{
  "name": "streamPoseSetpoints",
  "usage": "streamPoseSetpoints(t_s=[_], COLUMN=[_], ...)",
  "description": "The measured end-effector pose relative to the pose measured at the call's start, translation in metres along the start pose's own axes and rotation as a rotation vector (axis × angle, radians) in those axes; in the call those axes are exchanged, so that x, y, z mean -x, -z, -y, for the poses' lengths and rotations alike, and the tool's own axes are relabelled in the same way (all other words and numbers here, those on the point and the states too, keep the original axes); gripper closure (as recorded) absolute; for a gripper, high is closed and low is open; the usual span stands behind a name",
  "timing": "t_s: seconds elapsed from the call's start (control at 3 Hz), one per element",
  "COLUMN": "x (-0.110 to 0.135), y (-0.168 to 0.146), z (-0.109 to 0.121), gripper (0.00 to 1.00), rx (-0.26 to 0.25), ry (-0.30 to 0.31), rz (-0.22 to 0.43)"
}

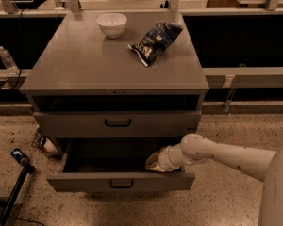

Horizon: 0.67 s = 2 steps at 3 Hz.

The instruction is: Open middle drawer

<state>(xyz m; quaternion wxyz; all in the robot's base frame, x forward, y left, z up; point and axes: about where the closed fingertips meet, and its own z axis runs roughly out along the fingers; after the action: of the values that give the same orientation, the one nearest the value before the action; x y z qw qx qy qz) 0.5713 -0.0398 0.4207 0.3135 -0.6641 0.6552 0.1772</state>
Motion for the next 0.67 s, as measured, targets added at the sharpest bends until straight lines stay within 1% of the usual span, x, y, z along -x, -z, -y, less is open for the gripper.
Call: streamPoseSetpoints(t_s=[0.33,0.67], x=[-0.004,-0.006], y=[-0.015,-0.017], z=[-0.005,-0.020], gripper=[1.00,1.00], rx=[0.043,0.100], ry=[0.022,0.001], rz=[0.007,0.005])
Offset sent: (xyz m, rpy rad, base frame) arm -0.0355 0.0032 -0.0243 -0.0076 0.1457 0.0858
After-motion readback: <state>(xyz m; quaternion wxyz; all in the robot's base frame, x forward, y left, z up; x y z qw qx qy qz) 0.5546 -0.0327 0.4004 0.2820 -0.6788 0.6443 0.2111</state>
